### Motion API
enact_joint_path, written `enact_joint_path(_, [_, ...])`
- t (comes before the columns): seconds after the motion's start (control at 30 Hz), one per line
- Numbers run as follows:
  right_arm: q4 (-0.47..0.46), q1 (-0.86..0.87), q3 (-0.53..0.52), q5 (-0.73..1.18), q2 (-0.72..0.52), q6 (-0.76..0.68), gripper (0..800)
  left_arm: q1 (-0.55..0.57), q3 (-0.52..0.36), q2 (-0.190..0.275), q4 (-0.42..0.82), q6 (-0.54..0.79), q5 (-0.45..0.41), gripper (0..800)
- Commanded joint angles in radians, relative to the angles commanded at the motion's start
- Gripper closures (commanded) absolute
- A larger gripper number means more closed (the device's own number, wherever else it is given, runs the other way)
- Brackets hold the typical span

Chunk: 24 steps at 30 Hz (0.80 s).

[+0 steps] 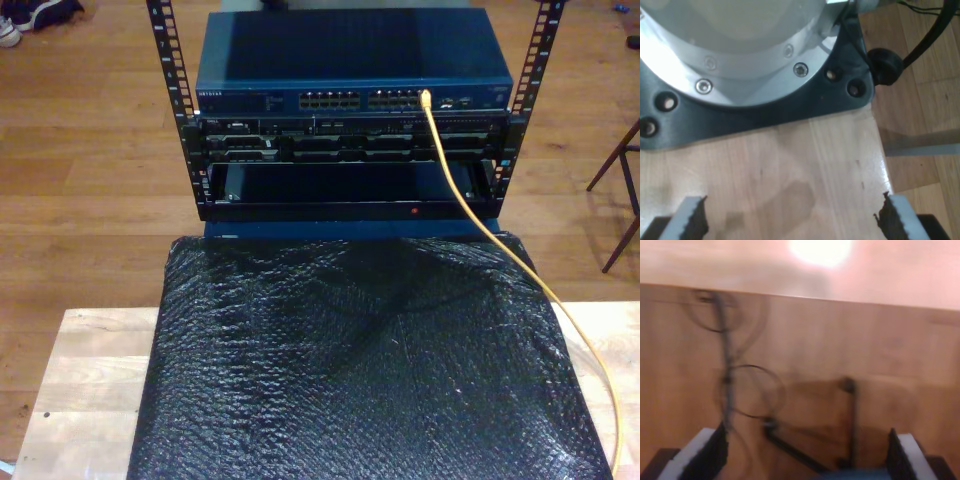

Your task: Grab the cable and plug it in

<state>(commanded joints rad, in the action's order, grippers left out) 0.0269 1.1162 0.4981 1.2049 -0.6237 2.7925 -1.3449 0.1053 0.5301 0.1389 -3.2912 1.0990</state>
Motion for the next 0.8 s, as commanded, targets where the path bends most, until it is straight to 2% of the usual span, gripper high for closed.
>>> enact_joint_path(0.2, [-0.002,0.153,-0.144,-0.002,-0.081,0.190,1,0.000,0.000,0.000,0.000,0.000,0.000,0])
enact_joint_path(0.33, [-0.002,0.249,-0.242,-0.006,-0.129,0.269,1,0.000,0.000,0.000,0.000,0.000,0.000,0])
enact_joint_path(0.57, [-0.003,0.299,-0.358,-0.092,-0.146,0.305,1,0.000,0.000,0.000,0.000,0.000,0.000,0])
enact_joint_path(0.8, [-0.002,0.302,-0.425,-0.203,-0.137,0.305,1,0.000,0.000,0.000,0.000,0.000,0.000,0])
